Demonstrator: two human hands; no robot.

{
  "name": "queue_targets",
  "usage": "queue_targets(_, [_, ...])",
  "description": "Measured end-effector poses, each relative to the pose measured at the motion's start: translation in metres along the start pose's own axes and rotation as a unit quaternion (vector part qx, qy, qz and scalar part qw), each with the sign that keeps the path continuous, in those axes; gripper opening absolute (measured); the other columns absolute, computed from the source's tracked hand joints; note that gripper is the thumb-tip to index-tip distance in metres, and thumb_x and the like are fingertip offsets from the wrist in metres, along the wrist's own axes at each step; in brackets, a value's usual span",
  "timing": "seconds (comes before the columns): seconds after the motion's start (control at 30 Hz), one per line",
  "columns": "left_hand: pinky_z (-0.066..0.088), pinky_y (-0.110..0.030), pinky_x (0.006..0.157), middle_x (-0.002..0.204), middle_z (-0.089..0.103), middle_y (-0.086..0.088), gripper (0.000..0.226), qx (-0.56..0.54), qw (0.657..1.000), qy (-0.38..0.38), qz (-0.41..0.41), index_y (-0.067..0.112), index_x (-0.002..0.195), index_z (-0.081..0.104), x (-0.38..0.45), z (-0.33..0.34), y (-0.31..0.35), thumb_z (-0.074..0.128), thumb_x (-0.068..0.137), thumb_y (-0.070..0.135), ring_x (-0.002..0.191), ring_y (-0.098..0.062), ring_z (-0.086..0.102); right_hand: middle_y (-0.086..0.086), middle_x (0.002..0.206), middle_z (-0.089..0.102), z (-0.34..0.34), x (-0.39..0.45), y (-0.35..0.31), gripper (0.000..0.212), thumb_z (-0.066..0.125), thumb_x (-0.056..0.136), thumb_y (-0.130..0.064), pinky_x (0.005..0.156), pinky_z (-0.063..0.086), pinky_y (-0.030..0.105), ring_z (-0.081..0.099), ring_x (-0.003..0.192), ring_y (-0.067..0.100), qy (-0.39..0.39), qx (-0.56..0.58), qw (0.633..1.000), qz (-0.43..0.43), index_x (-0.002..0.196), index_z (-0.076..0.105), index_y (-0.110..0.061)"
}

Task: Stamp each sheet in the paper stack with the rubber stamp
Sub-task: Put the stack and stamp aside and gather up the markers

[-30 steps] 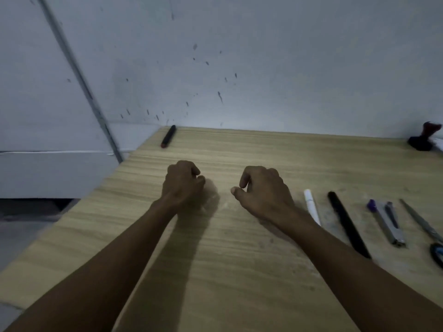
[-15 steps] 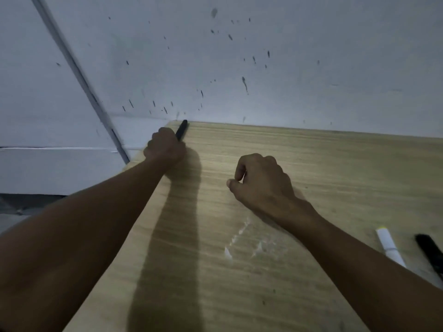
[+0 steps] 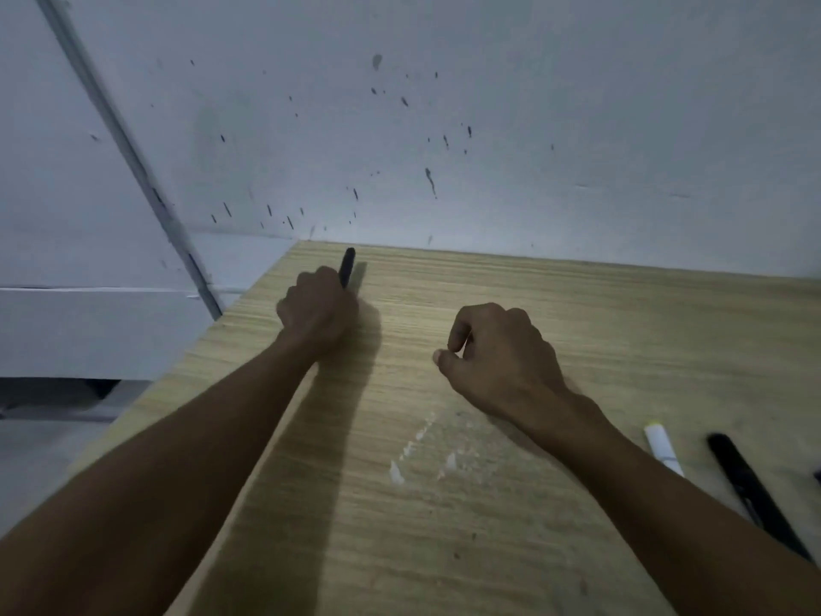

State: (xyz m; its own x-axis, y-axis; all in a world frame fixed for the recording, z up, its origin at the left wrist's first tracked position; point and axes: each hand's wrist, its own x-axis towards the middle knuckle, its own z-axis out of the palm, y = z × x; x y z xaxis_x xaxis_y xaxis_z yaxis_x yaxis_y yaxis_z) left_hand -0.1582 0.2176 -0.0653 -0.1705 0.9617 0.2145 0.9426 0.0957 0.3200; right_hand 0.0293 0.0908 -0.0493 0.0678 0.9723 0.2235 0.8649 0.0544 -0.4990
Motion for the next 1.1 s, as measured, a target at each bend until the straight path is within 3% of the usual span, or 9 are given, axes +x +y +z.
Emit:
queue_targets(0.27, [0.046, -0.029, 0.054, 0.082, 0.065, -0.004, 0.023, -0.149, 0.988, 0.006, 0.042, 0.013, 0.090, 0.067, -0.136, -0.022, 0.033, 0.062, 0.083, 0.035, 0.067, -0.020, 0.062, -0.006, 0.084, 0.063, -0.030, -0.071, 0.022, 0.022, 0.068, 0.078, -0.046, 0.074, 0.050, 0.032, 0.061, 0.083, 0.016, 0.014, 0.010, 0.998, 0.063, 0.082, 0.060, -0.026])
queue_targets(0.43, [0.047, -0.031, 0.059, 0.088, 0.062, -0.001, 0.024, -0.172, 0.981, -0.019, 0.082, 0.017, 0.095, 0.065, -0.224, -0.033, 0.061, 0.058, 0.087, 0.039, 0.075, -0.018, 0.060, -0.010, 0.073, 0.062, -0.048, -0.127, 0.036, 0.021, 0.066, 0.078, -0.048, 0.091, 0.049, 0.042, 0.060, 0.083, 0.011, 0.037, 0.005, 0.997, 0.070, 0.081, 0.060, -0.028])
queue_targets(0.53, [0.045, -0.033, 0.069, 0.099, 0.060, -0.003, 0.027, -0.159, 0.980, -0.038, 0.113, 0.018, 0.101, 0.061, -0.261, -0.032, 0.074, 0.053, 0.089, 0.041, 0.092, -0.020, 0.055, -0.007, 0.066, 0.061, -0.058, -0.155, 0.047, 0.017, 0.069, 0.081, -0.041, 0.082, 0.054, 0.037, 0.062, 0.089, 0.016, 0.041, 0.028, 0.997, 0.065, 0.083, 0.061, -0.026])
queue_targets(0.63, [0.039, -0.032, 0.070, 0.103, 0.059, -0.004, 0.027, -0.136, 0.979, -0.064, 0.137, 0.016, 0.102, 0.058, -0.285, -0.033, 0.089, 0.052, 0.090, 0.039, 0.098, -0.023, 0.054, -0.005, 0.063, 0.061, -0.068, -0.178, 0.060, 0.017, 0.071, 0.082, -0.040, 0.074, 0.057, 0.034, 0.061, 0.067, 0.007, 0.065, 0.028, 0.996, 0.052, 0.082, 0.061, -0.026])
queue_targets(0.73, [0.036, -0.031, 0.070, 0.105, 0.057, -0.005, 0.028, -0.096, 0.981, -0.079, 0.149, 0.014, 0.107, 0.055, -0.302, -0.037, 0.104, 0.051, 0.092, 0.038, 0.098, -0.025, 0.055, -0.007, 0.063, 0.061, -0.079, -0.194, 0.069, 0.017, 0.073, 0.081, -0.040, 0.061, 0.056, 0.036, 0.058, 0.059, 0.006, 0.082, 0.025, 0.995, 0.053, 0.082, 0.063, -0.026])
queue_targets(0.9, [0.037, -0.032, 0.071, 0.109, 0.056, -0.008, 0.026, -0.046, 0.984, -0.082, 0.152, 0.012, 0.108, 0.053, -0.317, -0.038, 0.117, 0.048, 0.094, 0.033, 0.097, -0.028, 0.057, -0.011, 0.062, 0.060, -0.094, -0.211, 0.086, 0.017, 0.074, 0.078, -0.040, 0.058, 0.054, 0.034, 0.059, 0.060, 0.004, 0.102, 0.025, 0.993, 0.063, 0.077, 0.062, -0.029])
queue_targets(1.1, [0.037, -0.031, 0.070, 0.108, 0.055, -0.009, 0.025, -0.059, 0.982, -0.093, 0.150, 0.010, 0.107, 0.052, -0.323, -0.038, 0.121, 0.048, 0.093, 0.031, 0.095, -0.026, 0.054, -0.008, 0.059, 0.059, -0.103, -0.221, 0.098, 0.019, 0.075, 0.077, -0.037, 0.054, 0.050, 0.033, 0.056, 0.060, 0.006, 0.118, 0.028, 0.990, 0.076, 0.072, 0.061, -0.026])
